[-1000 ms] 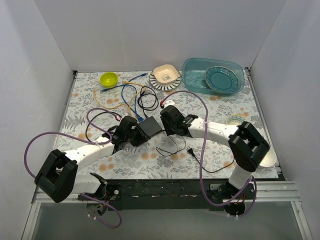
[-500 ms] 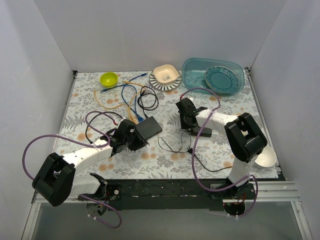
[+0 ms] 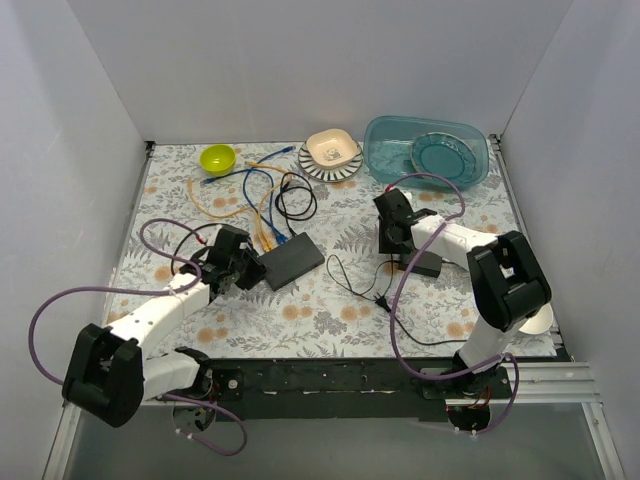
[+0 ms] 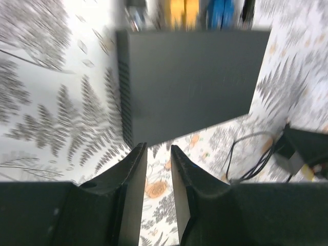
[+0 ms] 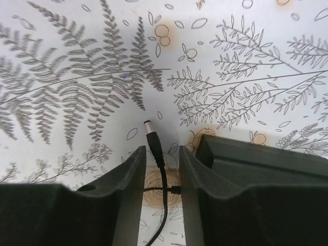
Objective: Pull the plug from the switch port
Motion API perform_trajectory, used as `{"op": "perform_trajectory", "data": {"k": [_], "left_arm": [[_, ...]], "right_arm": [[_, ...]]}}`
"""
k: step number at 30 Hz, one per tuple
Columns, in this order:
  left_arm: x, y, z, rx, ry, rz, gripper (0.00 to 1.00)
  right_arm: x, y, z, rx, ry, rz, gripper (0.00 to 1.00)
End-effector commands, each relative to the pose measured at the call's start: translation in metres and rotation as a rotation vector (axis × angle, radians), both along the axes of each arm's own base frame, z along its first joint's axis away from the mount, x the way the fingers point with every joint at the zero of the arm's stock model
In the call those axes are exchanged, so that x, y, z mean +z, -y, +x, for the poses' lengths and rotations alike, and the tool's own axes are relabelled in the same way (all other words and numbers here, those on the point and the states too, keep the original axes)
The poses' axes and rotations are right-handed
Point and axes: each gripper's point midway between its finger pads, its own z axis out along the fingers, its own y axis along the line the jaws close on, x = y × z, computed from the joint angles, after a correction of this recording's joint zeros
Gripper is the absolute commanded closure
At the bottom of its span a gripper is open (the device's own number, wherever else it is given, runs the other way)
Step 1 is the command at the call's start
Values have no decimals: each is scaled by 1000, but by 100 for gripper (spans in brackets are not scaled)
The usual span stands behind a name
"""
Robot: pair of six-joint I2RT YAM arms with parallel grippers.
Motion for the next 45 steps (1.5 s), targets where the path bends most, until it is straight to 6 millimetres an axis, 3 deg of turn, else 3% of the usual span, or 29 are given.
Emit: {"op": "perform_trajectory", "data": {"k": [1,3,4,8,10,12,13,15,18,25,31,35,40,45], "left_arm": [[40,-41,22,150,90,69,73],[42,-47,27,166,85,101,73],[45,-47,30,171,92,100,73],[53,-44,45,177,105,80,71],[44,-39,54,159,79,78,71],[42,-40,66,163,71,80,71],[25,-39,69,144,19,93,71],[23,-39,83,139,21,89,71],[5,-41,96,118,-14,116,72],[-26,-45,108,93,-82,172,73],[-46,-31,85,-4,-149,114,85],[-58,-16,48,-89,-184,25,92],[-52,15,7,-194,-178,-44,99],[-36,52,-26,-283,-139,-98,100]], "right_arm": [[80,-31,26,30,212,105,57],[100,-49,33,71,256,114,54],[124,-60,44,76,293,131,54],[142,-101,54,165,302,196,54],[137,-127,48,259,264,269,65],[122,-143,43,290,220,279,79],[116,-151,38,315,187,301,83],[100,-165,25,354,132,299,92],[89,-183,5,436,90,305,99],[71,-202,-45,580,3,306,99],[31,-190,-72,565,-134,278,99],[19,-186,-72,537,-154,259,99],[11,-180,-64,498,-146,225,99],[3,-179,-54,485,-149,224,99]]}}
